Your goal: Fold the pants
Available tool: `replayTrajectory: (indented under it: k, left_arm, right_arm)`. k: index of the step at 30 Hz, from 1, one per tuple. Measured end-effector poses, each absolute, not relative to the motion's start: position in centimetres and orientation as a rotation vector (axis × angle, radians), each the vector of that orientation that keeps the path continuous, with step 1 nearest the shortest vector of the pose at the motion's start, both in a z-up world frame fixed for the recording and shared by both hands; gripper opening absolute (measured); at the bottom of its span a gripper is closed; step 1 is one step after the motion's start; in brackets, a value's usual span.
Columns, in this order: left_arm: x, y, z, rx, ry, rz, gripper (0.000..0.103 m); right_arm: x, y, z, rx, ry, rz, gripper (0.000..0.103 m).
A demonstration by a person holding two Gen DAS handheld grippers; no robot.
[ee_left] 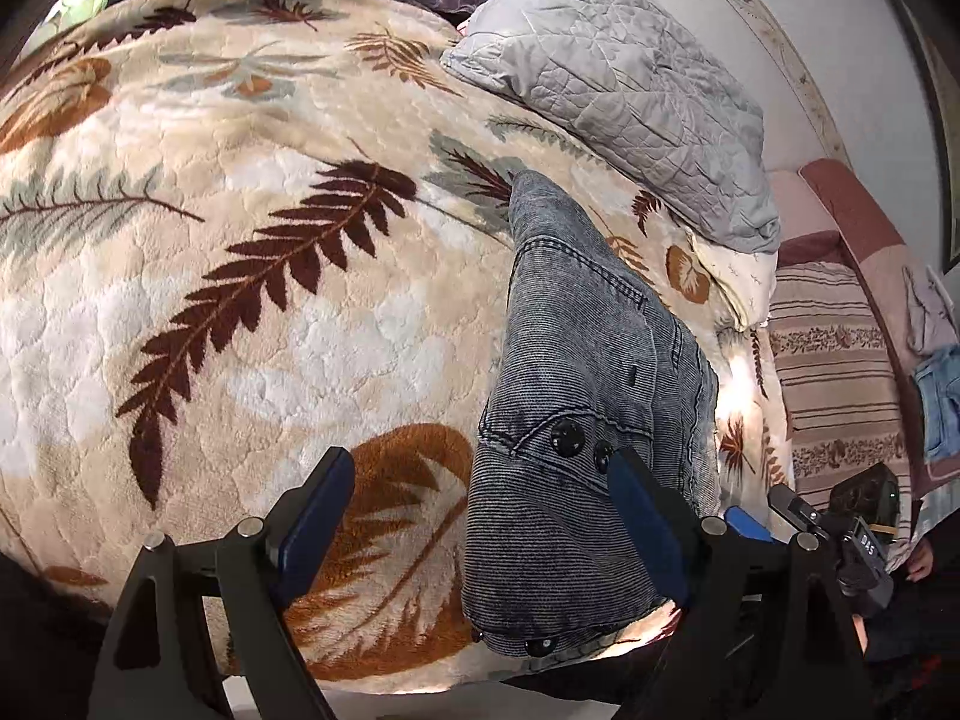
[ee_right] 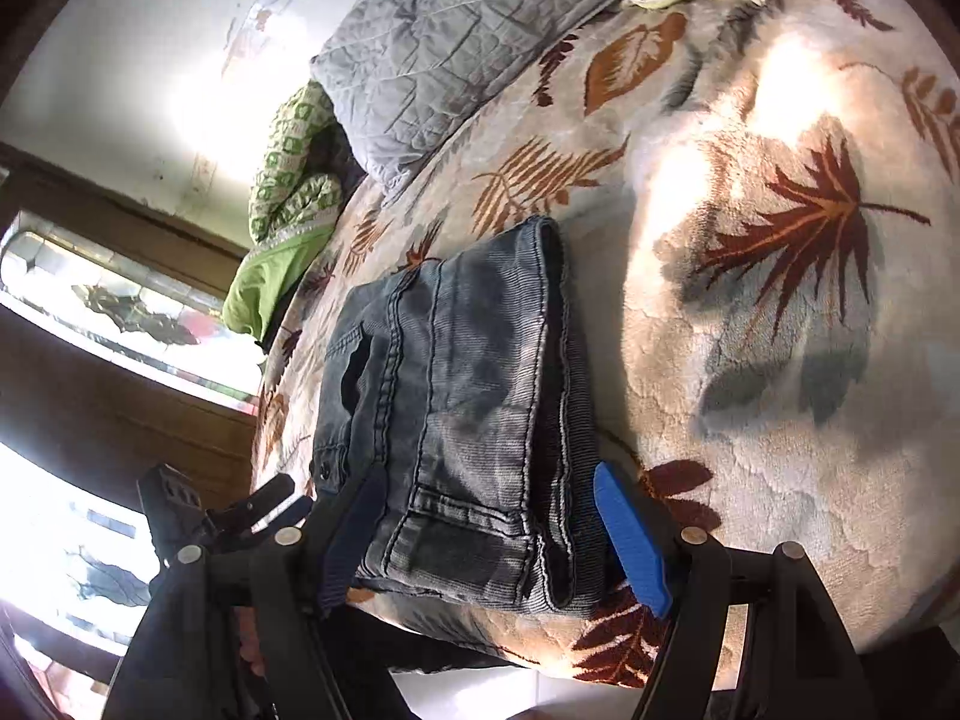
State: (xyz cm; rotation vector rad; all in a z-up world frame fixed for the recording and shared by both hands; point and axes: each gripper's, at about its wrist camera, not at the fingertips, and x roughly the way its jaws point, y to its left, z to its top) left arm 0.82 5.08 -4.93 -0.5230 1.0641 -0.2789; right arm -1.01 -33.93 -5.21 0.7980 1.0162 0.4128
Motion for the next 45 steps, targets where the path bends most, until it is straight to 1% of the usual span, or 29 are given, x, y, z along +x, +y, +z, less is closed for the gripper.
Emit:
replayTrajectory:
  k: [4,10,13,15,17,19,21,22,25,28,30,33,38,39,40,41,42,43,45]
  left_arm:
    - [1.8,4.6,-5.6,-0.604,1.109,-0.360,0.086]
    - [3.2,2.8,-4.6,-0.563,1.085,-0.379,0.086]
    - [3.3,2.3,-4.4,-0.525,1.070,-0.357,0.086]
    - [3.2,1.9,-4.4,-0.499,1.068,-0.346,0.086]
    - [3.1,1.3,-4.7,-0.479,1.077,-0.353,0.086]
    - [2.8,0.9,-5.0,-0.445,1.093,-0.335,0.086]
    - [2.2,0.7,-4.7,-0.422,1.077,-0.326,0.086]
    - [1.9,0.7,-4.2,-0.405,1.056,-0.321,0.086]
    - [1.0,0.0,-3.2,-0.340,1.006,-0.329,0.086]
    - [0.8,-2.2,-4.8,-0.229,1.081,-0.345,0.086]
    - [0.3,-3.2,-6.2,-0.152,1.106,-0.333,0.087]
    - [-0.1,-3.3,-6.7,-0.139,1.079,-0.325,0.088]
    - [0.0,-3.4,-6.9,-0.113,1.078,-0.325,0.089]
    - [-0.1,-3.4,-6.9,-0.107,1.073,-0.326,0.089]
    - [-0.2,-3.5,-6.9,-0.100,1.067,-0.326,0.090]
    - [-0.2,-3.6,-6.9,-0.095,1.063,-0.325,0.090]
    - [-0.3,-3.7,-7.0,-0.090,1.058,-0.324,0.090]
    - [-0.3,-3.8,-7.0,-0.084,1.055,-0.324,0.091]
    - [-0.4,-4.1,-7.1,-0.069,1.049,-0.319,0.092]
  right_arm:
    - [0.8,-34.3,-6.5,0.877,1.059,0.444,0.075]
    - [3.1,-33.8,-6.1,0.855,1.052,0.456,0.075]
    - [2.9,-33.2,-5.2,0.776,1.002,0.418,0.075]
    - [2.5,-32.7,-4.0,0.801,0.943,0.511,0.075]
    - [2.7,-31.4,-3.1,0.810,0.923,0.630,0.075]
    - [3.1,-30.0,-3.9,0.829,0.968,0.714,0.075]
    - [3.3,-28.7,-6.4,0.733,1.120,0.631,0.074]
    - [2.9,-28.8,-6.8,0.729,1.094,0.625,0.073]
    - [2.3,-30.0,-5.6,0.773,1.056,0.593,0.073]
    - [2.6,-31.5,-3.7,0.745,0.970,0.518,0.073]
    - [4.0,-32.2,-3.5,0.720,0.973,0.449,0.073]
    - [7.0,-32.6,-4.5,0.662,1.004,0.349,0.073]
    - [11.2,-32.4,-7.0,0.722,1.067,0.391,0.073]
    - [11.6,-31.9,-7.5,0.709,1.086,0.404,0.065]
    - [11.8,-31.5,-7.5,0.684,1.086,0.405,0.055]
    - [11.9,-31.1,-7.2,0.655,1.082,0.406,0.046]
    - [11.8,-30.9,-6.5,0.619,1.071,0.403,0.035]
    - [11.6,-30.5,-5.8,0.562,1.055,0.376,0.029]
    - [11.2,-29.5,-5.0,0.423,1.043,0.309,0.027]
